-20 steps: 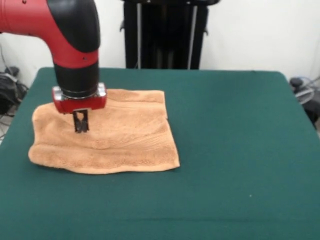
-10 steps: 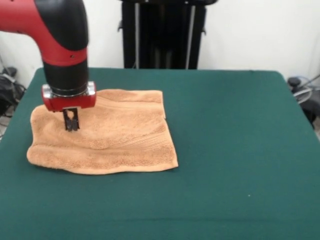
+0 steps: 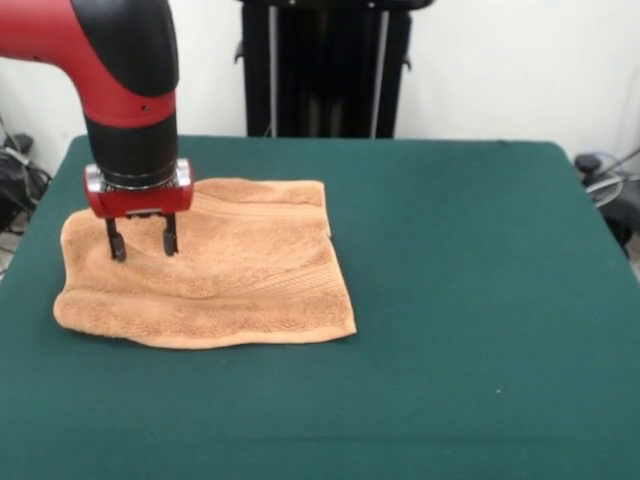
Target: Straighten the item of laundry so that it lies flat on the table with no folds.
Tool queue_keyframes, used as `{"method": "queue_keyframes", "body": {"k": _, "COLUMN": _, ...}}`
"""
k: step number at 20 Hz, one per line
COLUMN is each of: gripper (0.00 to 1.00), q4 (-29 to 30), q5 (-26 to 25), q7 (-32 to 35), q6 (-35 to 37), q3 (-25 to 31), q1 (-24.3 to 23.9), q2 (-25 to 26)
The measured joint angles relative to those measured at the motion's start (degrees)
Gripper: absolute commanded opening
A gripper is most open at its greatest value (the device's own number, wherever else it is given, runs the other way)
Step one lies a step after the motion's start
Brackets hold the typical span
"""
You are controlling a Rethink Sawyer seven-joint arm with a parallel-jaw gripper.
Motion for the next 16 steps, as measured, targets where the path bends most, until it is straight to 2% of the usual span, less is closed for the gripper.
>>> {"method": "queue_keyframes", "body": {"k": 16, "gripper": 1.00, "q4": 0.0, "q5": 0.2, "q7": 0.0, "q6": -2.7, "q3": -2.0, "q1": 2.1, "q2": -1.5}}
